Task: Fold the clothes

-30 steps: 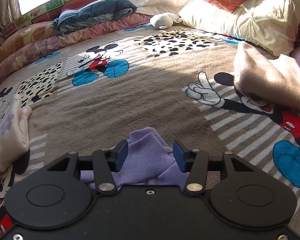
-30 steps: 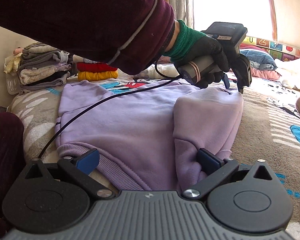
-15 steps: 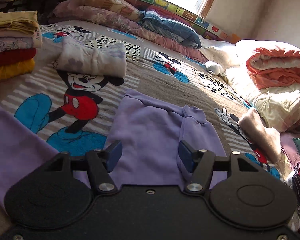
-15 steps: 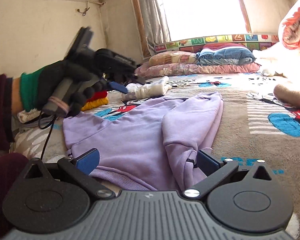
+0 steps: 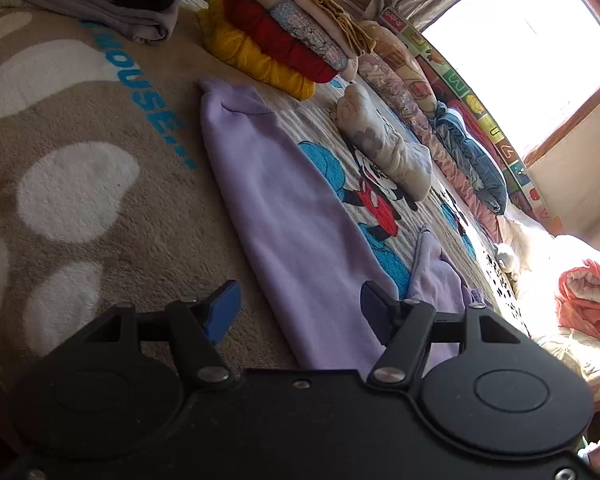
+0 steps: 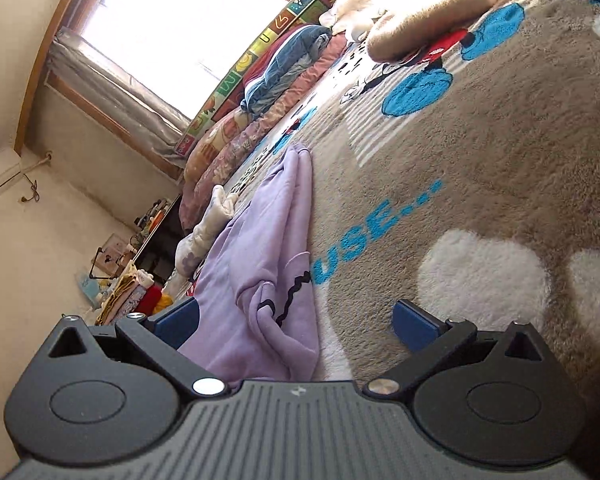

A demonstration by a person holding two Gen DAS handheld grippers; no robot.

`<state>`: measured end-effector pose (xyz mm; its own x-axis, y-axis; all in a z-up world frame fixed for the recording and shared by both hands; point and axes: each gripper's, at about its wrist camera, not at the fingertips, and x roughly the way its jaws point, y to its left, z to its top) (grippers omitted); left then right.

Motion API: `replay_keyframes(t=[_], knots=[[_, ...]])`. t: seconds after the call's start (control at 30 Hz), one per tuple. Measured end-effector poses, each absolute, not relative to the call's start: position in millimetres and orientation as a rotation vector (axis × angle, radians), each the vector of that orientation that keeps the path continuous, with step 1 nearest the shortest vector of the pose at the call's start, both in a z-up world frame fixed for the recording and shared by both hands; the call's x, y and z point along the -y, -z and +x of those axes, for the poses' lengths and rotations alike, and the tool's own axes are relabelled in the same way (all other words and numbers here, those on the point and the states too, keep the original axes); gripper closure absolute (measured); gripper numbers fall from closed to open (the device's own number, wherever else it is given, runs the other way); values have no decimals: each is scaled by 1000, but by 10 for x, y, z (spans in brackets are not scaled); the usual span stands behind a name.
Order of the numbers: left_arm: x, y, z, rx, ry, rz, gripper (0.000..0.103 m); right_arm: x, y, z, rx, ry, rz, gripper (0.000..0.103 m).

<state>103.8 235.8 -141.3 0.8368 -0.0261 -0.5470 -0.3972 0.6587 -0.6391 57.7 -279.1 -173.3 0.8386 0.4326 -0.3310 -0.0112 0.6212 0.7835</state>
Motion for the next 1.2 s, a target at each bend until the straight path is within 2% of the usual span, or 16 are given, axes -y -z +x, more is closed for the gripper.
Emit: replay_keyframes(t=[0.2,0.43,0.6,0.9,0.93,1.03,1.07,1.1,1.2], knots=[[-2718,1625,998,-478,-205,-1034,38,2739,1765,571,-555,-274,848,1],[-3103,1641,1290,-417,-251,-1093,38,2739,1673,583,-577,-285,854,1],[-3386,1715,1492,-385,-253,-1141,44,2709,1517,536,-573,-296,818,1],[-3460,1746,1678,-366,-250,-1090,56,2281,1167,662,-588,-424,658,1],[-3454,1743,1715,-368,-253,-1077,58,2193,1136,689,-593,-441,636,0],[-3445,1714,1739,-373,-254,-1042,78,1944,1068,766,-608,-490,587,0],[-3441,1702,1742,-374,-254,-1031,95,1860,1057,798,-616,-509,582,0],[-3435,1689,1745,-374,-255,-1020,99,1790,1047,825,-621,-520,578,1],[-3294,1517,1792,-334,-218,-938,100,1648,1026,897,-631,-539,581,0]])
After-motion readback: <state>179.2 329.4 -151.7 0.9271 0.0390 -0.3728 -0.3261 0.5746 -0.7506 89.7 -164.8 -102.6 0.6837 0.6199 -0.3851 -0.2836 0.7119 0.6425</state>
